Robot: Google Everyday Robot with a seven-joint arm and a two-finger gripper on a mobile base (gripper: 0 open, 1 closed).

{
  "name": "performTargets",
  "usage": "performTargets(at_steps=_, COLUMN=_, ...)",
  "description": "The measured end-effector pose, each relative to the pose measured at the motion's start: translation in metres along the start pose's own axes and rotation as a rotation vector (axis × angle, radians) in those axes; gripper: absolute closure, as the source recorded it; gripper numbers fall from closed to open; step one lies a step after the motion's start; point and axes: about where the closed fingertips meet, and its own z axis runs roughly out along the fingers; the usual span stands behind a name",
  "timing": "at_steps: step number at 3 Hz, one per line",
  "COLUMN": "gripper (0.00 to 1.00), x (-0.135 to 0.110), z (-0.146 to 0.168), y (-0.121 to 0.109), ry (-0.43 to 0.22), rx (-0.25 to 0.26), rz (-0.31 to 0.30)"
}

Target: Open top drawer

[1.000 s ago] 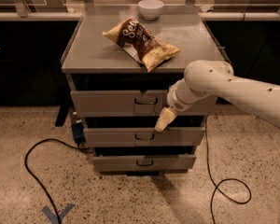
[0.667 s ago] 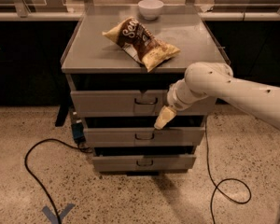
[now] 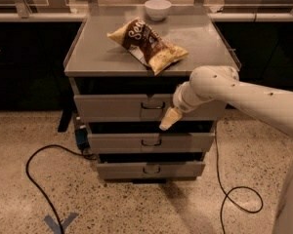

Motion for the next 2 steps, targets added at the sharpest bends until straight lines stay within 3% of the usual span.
performTargets(at_steps=1, gripper=0.0, x=0.002, z=0.018, y=-0.006, ry=0.026, rx=-0.049, rz=0.031)
performTargets(at_steps=2, gripper=0.0, x=0.012, z=0.026, y=0.0, ry=0.051, rx=-0.137, rz=0.066)
